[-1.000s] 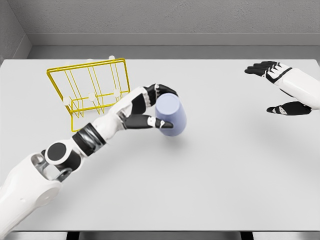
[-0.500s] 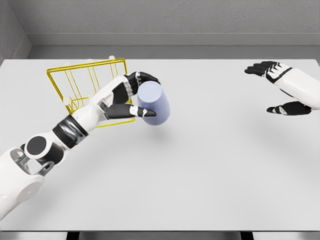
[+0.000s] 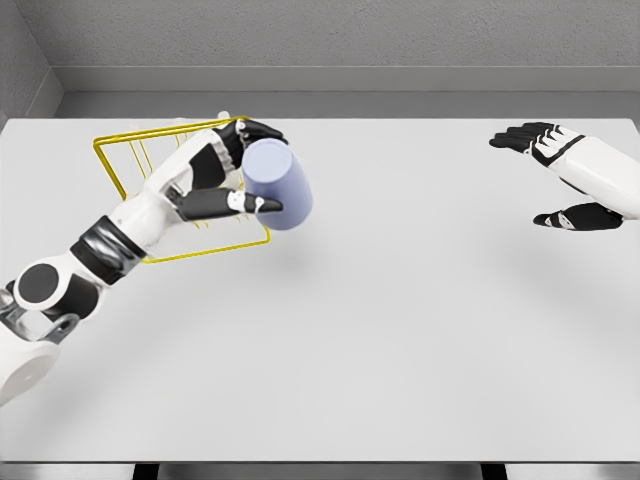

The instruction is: Place the cup on the cup holder with both arms

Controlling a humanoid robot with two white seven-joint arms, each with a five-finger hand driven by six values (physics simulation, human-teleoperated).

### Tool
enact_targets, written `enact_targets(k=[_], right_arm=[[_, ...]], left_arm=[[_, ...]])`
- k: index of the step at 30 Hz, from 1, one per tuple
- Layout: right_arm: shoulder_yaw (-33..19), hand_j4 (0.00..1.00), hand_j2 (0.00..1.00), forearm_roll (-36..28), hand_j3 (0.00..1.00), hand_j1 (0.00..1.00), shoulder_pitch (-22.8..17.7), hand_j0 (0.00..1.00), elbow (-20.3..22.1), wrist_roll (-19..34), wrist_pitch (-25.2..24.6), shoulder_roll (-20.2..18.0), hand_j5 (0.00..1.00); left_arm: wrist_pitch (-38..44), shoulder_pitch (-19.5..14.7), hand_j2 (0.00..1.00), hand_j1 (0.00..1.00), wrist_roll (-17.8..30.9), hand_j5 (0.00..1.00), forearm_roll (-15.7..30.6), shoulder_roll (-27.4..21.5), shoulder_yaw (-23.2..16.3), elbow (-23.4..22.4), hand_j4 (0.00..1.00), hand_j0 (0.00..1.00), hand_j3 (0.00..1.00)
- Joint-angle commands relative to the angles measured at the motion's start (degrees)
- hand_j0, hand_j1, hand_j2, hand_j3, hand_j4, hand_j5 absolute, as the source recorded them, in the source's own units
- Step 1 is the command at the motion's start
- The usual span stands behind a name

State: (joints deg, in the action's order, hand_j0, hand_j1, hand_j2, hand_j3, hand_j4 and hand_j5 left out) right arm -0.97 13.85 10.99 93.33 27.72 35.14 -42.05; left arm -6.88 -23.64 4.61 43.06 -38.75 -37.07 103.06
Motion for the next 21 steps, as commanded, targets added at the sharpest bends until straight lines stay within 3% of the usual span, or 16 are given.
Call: enact_targets(k=[1, 21], right_arm=[[0.0, 1.0, 1.0, -0.4, 1.0, 1.0, 0.0, 1.0, 0.01, -0.03, -0.14, -0.05, 1.0], [0.0, 1.0, 1.0, -0.4, 1.0, 1.0, 0.0, 1.0, 0.01, -0.03, -0.14, -0.05, 1.0]], left_arm=[[-1.29, 0.0, 0.58, 0.58, -0.13, 0.58, 0.54, -1.32, 0.07, 0.03, 0.58, 0.58, 0.58], [-4.9, 0.0, 0.58, 0.58, -1.09, 0.58, 1.59, -5.37, 0.86, 0.03, 0.58, 0.58, 0.58]])
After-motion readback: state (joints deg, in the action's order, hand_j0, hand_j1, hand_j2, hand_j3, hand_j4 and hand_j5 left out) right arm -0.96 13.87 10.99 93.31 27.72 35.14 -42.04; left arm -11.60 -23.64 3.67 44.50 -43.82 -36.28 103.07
